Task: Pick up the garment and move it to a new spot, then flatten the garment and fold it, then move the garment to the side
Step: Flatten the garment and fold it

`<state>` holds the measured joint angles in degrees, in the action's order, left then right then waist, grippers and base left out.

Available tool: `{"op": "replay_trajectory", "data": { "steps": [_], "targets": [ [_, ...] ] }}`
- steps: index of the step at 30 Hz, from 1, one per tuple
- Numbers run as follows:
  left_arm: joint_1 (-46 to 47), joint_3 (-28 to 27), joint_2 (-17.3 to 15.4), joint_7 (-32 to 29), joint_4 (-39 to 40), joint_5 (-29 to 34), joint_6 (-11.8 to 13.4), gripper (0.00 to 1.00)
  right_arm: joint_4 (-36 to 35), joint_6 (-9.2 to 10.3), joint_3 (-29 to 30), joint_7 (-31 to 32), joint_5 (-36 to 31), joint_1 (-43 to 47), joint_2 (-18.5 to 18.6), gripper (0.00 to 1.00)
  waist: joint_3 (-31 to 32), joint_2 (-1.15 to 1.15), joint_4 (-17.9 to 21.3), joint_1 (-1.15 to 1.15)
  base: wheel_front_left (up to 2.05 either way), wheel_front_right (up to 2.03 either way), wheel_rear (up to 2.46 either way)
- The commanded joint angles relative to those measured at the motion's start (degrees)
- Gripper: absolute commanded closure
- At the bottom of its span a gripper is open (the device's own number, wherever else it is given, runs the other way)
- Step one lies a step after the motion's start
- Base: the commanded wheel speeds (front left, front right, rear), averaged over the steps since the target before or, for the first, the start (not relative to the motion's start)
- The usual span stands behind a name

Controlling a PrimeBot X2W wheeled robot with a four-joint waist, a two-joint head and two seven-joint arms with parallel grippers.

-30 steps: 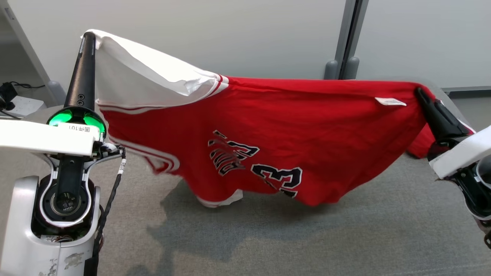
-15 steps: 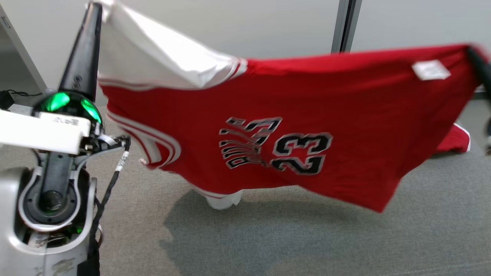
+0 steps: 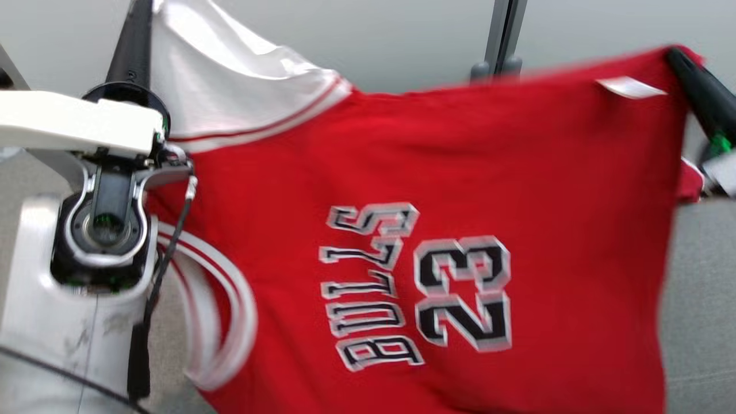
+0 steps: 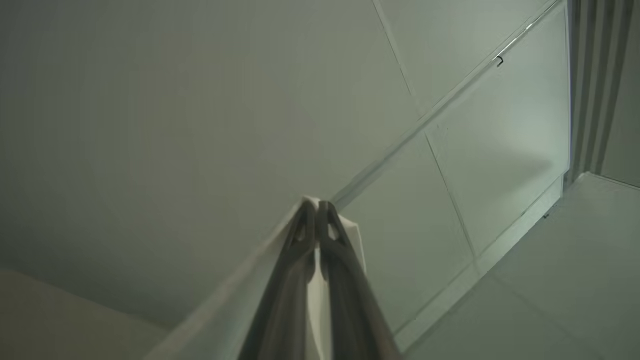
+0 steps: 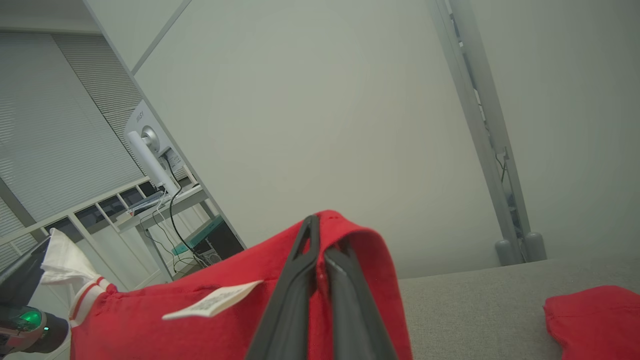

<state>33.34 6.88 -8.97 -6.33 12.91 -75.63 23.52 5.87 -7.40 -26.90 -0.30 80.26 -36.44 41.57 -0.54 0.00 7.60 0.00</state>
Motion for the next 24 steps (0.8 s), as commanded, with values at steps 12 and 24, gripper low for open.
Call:
{"op": "replay_trajectory", "data": {
  "steps": [12,24],
  "targets": [
    [38.4,2.2,-1.5,20.4,-39.8,15.7,-29.1,1.00,42.2,-0.09,-3.9,-14.7,-30.4,-44.2,-20.8,1.00,-8.3,0.00,-5.6,0.00,0.00,0.00,0.00],
    [19.6,16.8,3.1,20.6,-43.5,12.5,-31.0,1.00,56.1,-0.09,-5.0,-14.7,-35.8,-29.0,-21.3,1.00,-20.1,0.00,-8.1,0.00,0.00,0.00,0.00]
  ]
}}
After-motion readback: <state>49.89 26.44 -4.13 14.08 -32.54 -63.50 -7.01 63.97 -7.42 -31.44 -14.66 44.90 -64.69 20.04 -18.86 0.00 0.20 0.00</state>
